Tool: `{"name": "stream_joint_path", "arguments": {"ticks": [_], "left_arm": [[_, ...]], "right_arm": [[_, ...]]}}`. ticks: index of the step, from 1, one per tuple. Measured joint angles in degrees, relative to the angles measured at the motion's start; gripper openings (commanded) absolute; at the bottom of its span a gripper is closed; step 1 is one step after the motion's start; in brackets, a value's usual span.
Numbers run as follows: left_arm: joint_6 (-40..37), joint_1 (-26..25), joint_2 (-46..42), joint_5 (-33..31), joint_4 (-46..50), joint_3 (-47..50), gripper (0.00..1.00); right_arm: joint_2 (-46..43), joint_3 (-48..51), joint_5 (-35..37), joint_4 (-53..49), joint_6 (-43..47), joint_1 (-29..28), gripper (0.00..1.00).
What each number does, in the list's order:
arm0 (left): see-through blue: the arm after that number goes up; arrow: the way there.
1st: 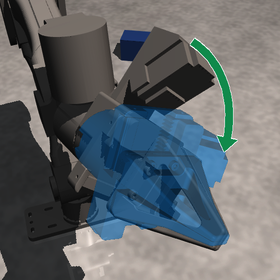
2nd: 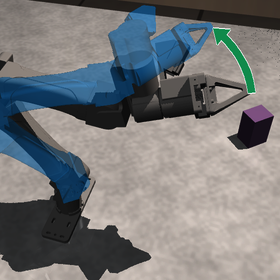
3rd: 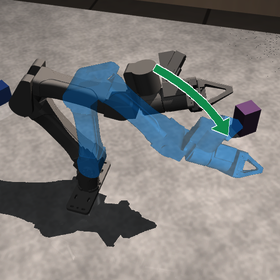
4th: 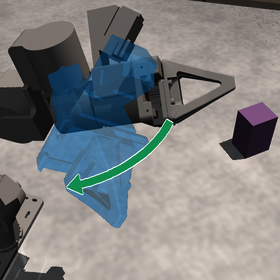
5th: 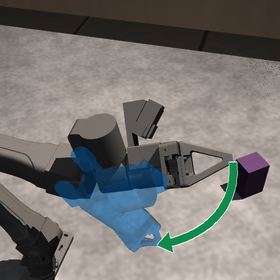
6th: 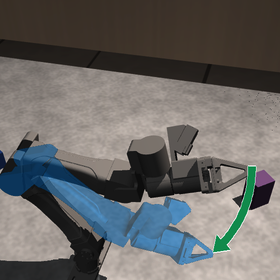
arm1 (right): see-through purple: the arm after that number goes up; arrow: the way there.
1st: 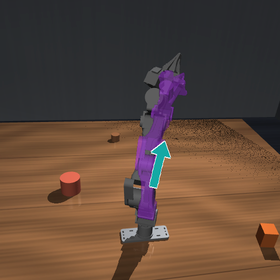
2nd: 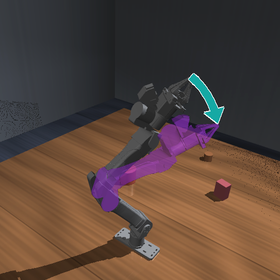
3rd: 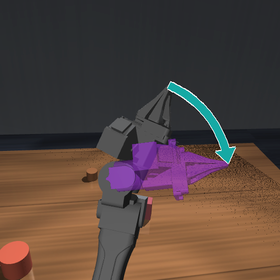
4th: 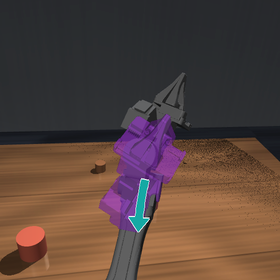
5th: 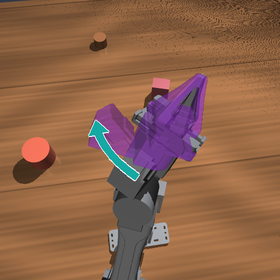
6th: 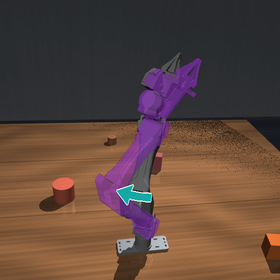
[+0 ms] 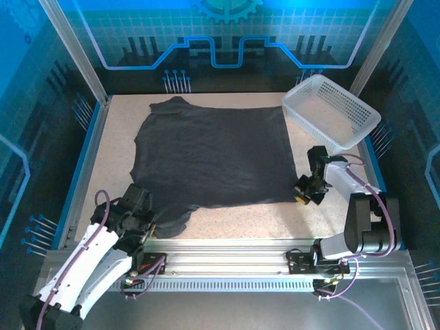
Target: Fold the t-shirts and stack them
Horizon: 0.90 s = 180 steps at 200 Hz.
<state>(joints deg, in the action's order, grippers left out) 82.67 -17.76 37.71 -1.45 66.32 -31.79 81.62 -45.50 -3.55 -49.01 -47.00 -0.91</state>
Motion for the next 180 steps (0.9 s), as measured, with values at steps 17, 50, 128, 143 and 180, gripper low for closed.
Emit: {"name": "stream_joint_path", "arguments": {"ticks": [17,50,128,143,180], "left_arm": [[-0.04,0.00,0.61,-0.92,1.05,-0.90,0.00],[-0.57,-0.04,3.67,-3.82,3.98,-4.87,0.00],[-10.51,0.90,15.93,-8.83,-8.41,-18.82,0.00],[-12.68,2.69,20.39,-8.81,-11.85,-21.94,0.00],[-18.03,9.01,28.87,-7.74,-18.80,-28.44,0.00]], "right_arm": [[-0.50,2.25,-0.11,-0.46,-0.59,-0.68,0.00],[-1.11,2.27,0.11,-1.79,-0.76,-0.70,0.00],[-1.14,-12.35,0.55,-6.38,0.33,-1.84,0.00],[0.57,-15.91,0.57,-6.64,0.52,-1.84,0.00],[6.47,-21.86,0.52,-6.71,0.35,-1.84,0.00]]}}
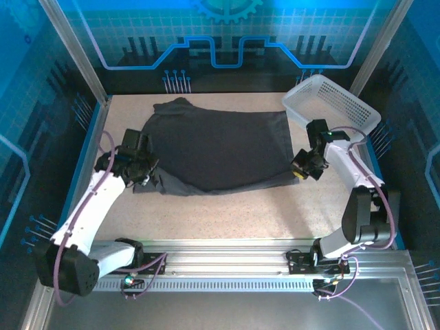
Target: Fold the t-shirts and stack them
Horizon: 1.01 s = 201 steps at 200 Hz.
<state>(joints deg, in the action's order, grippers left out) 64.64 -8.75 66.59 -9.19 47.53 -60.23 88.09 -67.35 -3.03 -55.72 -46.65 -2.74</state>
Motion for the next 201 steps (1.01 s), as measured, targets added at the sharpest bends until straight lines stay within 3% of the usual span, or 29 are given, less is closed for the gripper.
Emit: {"name": "stream_joint_path", "arguments": {"ticks": [99,201], "left_arm": [[-10.75,6.78,16.68,4.63,-11.63,-9.03,0.00],[-14.49,8.04,26.08,5.62,-14.93,-13.22,0.00]], "right_arm": [[14.47,-12.33,1.75,0.83,-2.47,0.28,0.00],[21.94,-18.64,2.21,0.90,-2.89,0.66,0.00]]}}
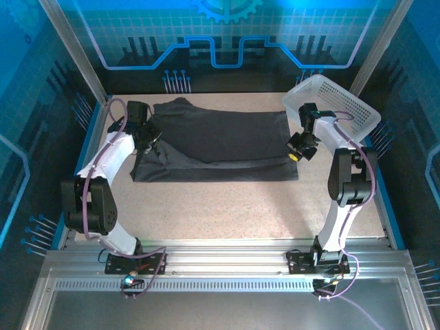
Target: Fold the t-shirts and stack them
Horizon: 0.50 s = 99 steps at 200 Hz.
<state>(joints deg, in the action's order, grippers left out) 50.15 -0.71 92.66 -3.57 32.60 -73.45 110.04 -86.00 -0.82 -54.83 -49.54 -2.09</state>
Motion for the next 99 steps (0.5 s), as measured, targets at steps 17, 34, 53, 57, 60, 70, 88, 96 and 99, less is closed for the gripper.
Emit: {"name": "stream_joint_path", "arguments": {"ticks": [17,34,53,57,60,70,88,96,99], "left_arm": [[-0.63,0.15,0.87,0.00,-0.37,-0.57,0.00],[-1.03,0.35,2.14,0.02,-0.59,-1.44,0.00],[-1.27,0.57,3.76,0.02,-0.94,-2.62,0.00],[-1.29,0.61,4.02,0.02,-0.94,-2.86,0.00],[-1.36,0.63,4.24,0.02,-0.96,-3.02,0.00],[-1.75,0.79,4.94,0.02,-1.05,-3.58,0.00],[-2.71,1.14,6.38,0.44,-1.16,-4.68,0.24],[-3.10,1.38,7.32,0.76,-1.27,-5.42,0.46],[-3.23,1.49,7.69,0.94,-1.29,-5.73,0.53]], "right_arm": [[0.74,-0.44,0.20,-0.09,0.00,0.00,0.00],[1.42,-1.01,0.22,-0.04,-0.02,0.00,0.00],[2.21,-1.75,0.24,-0.04,-0.07,0.00,0.00],[2.45,-1.95,0.24,-0.04,-0.15,0.00,0.00],[2.60,-2.12,0.24,-0.02,-0.15,0.00,0.00],[3.28,-2.82,0.24,-0.04,-0.17,0.00,0.00],[4.57,-4.09,-0.07,0.07,0.11,0.02,0.05],[5.20,-4.74,-0.55,0.04,0.37,0.07,0.12],[5.46,-5.03,-0.79,0.02,0.46,0.13,0.16]]}}
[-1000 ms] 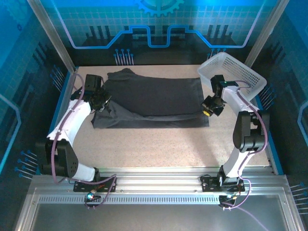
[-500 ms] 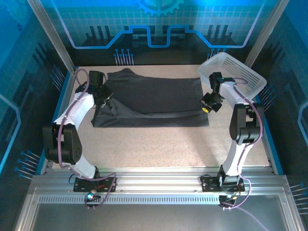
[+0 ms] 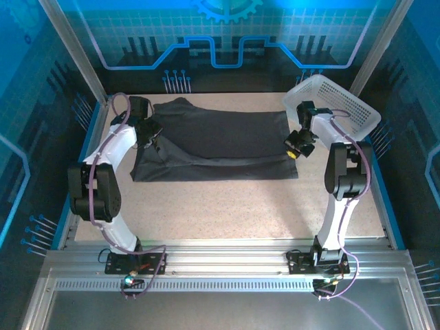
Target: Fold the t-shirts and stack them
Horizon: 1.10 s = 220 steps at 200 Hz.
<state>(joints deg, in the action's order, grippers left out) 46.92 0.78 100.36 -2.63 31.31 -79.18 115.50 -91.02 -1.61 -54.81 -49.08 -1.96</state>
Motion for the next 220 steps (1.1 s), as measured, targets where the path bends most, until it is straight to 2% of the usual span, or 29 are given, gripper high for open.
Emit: {"name": "stream_joint_path", "arguments": {"ticks": [6,15,25,42,62,92,108,120,147,177,193,220], "left_arm": [[-0.44,0.28,0.70,0.20,0.02,-0.61,0.63],[-0.72,0.72,1.46,0.42,0.20,-1.42,0.71],[-0.83,1.33,1.73,0.55,0.55,-1.99,0.72],[-1.40,2.36,0.72,0.55,1.66,-1.77,0.69],[-0.46,3.56,-3.98,0.55,1.62,3.08,0.57],[2.12,4.33,-12.33,1.66,1.66,14.08,0.37],[4.55,4.39,-12.37,2.99,1.29,17.99,0.24],[5.77,4.70,-10.56,3.91,1.27,19.41,0.17],[7.67,6.60,-4.24,4.55,0.15,19.41,0.16],[9.07,8.57,2.51,4.48,0.00,17.44,0.17],[10.43,8.66,2.84,4.44,0.70,16.68,0.18],[13.22,8.66,0.74,4.35,-1.40,20.13,0.18]], "right_arm": [[0.59,-0.61,-0.33,-0.02,0.39,0.13,0.25],[0.90,-0.87,-0.37,0.42,0.85,0.35,0.38],[0.83,-0.85,-0.31,0.39,2.08,0.72,0.49],[-0.35,-0.42,-0.31,0.46,3.37,1.53,0.54],[-3.61,1.62,0.02,0.42,5.31,1.99,0.52],[-11.37,8.72,0.28,1.31,7.50,0.94,0.31],[-13.38,12.22,0.24,2.19,8.37,-0.61,0.18],[-13.20,13.97,0.22,2.75,8.22,-2.25,0.14],[-10.47,15.30,0.28,3.48,8.22,-5.18,0.16],[-4.61,14.25,1.42,3.72,8.46,-5.49,0.22],[-0.87,12.07,1.70,2.49,9.22,-5.49,0.23],[-0.13,10.86,1.84,1.90,9.81,-5.49,0.29]]}}
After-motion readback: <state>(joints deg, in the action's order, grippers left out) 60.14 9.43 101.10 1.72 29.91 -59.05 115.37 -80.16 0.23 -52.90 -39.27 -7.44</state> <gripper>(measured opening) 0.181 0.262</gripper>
